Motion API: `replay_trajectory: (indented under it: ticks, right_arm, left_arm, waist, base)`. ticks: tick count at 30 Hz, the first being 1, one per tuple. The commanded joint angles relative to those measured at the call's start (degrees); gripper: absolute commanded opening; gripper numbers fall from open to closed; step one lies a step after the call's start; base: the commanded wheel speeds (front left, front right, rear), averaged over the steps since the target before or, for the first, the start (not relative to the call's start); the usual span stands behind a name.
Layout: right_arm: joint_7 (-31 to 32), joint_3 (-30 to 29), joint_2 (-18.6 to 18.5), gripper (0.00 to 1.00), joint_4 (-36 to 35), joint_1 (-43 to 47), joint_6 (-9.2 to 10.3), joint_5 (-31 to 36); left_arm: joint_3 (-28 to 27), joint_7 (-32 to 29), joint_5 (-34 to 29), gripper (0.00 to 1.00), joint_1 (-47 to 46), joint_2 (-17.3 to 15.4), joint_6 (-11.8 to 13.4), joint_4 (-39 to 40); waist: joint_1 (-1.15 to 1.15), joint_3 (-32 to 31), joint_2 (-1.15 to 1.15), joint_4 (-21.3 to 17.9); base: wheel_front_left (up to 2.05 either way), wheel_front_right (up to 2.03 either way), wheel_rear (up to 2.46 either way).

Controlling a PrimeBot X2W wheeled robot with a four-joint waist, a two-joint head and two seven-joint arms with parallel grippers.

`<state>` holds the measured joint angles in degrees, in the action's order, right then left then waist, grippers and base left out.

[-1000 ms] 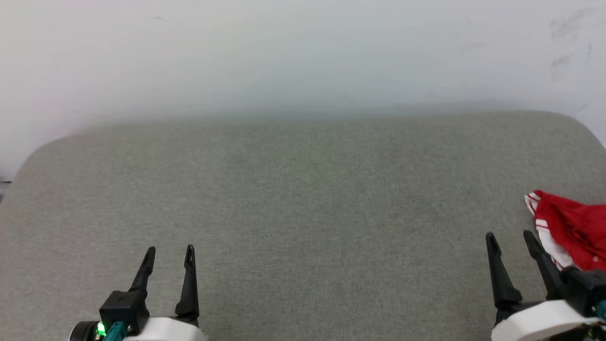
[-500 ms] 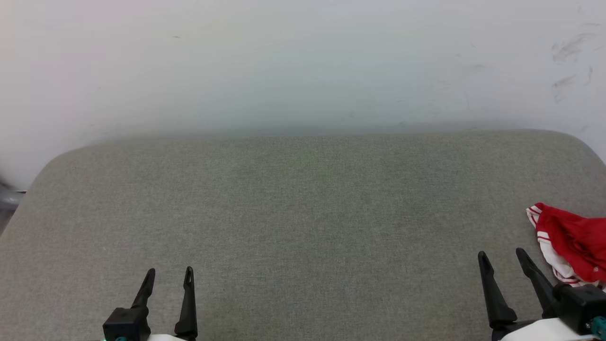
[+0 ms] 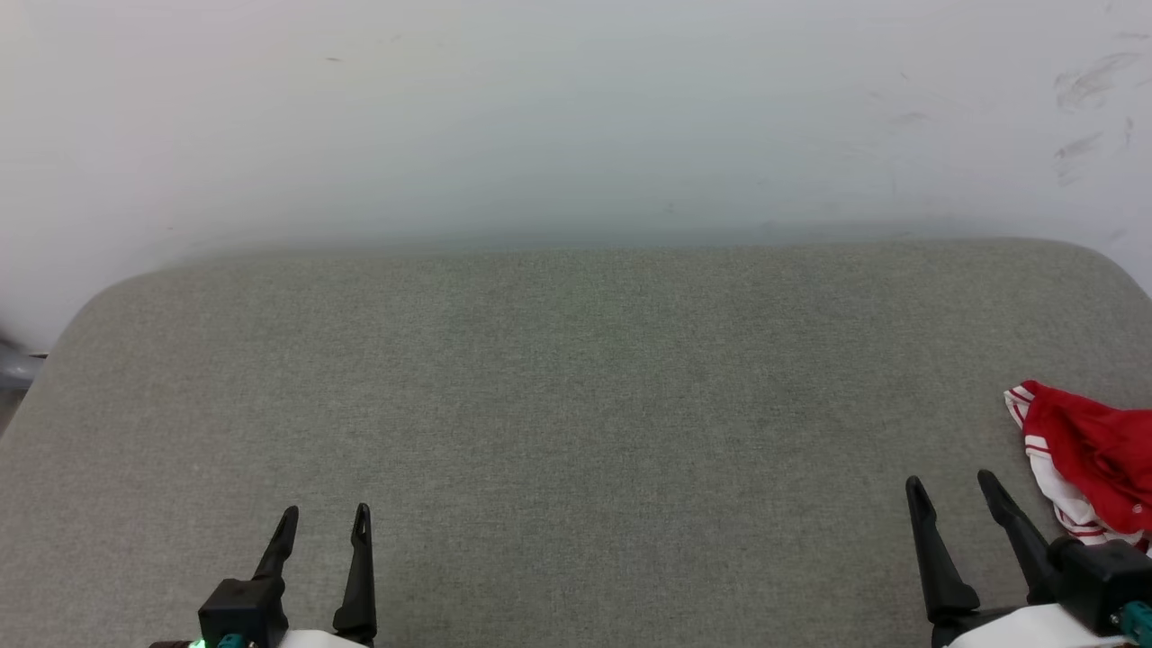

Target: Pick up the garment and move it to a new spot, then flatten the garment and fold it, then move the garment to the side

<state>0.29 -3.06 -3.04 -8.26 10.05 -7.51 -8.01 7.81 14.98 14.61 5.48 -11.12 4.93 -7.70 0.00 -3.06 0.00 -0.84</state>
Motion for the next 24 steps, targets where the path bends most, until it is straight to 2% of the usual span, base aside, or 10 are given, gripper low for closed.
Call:
replay_trajectory:
  ticks: [1, 5, 14, 24]
  right_arm:
    - [-0.28, 0.08, 0.0, 0.0, -0.02, -0.03, 0.0, 0.01]
    - [-0.34, 0.27, 0.02, 0.0, 1.66, 0.46, -0.01, -0.84]
    - [0.01, 0.45, -0.57, 0.0, 4.38, -1.88, -0.01, -13.01]
    - [0.33, 0.54, -0.94, 0.0, 6.66, -3.81, 0.0, -22.55]
  left_arm:
    - [-0.19, 0.0, -0.07, 0.0, -0.16, 0.17, -0.41, -0.1]
    - [-0.2, -0.52, 0.91, 0.0, 0.58, 0.82, -0.53, -1.77]
    - [-2.24, -3.47, 11.39, 0.0, -1.24, 1.82, -2.16, -2.43]
    - [-3.75, -5.72, 19.82, 0.0, -2.6, 2.62, -3.48, -2.85]
  waist:
    - [0.0, 0.04, 0.0, 0.04]
    - [0.0, 0.08, 0.0, 0.05]
    - [0.0, 0.34, 0.0, 0.12]
    - [0.0, 0.56, 0.0, 0.17]
  base:
    - [0.0, 0.0, 0.0]
    - [0.0, 0.0, 0.0]
    - [0.0, 0.0, 0.0]
    - [0.0, 0.0, 0.0]
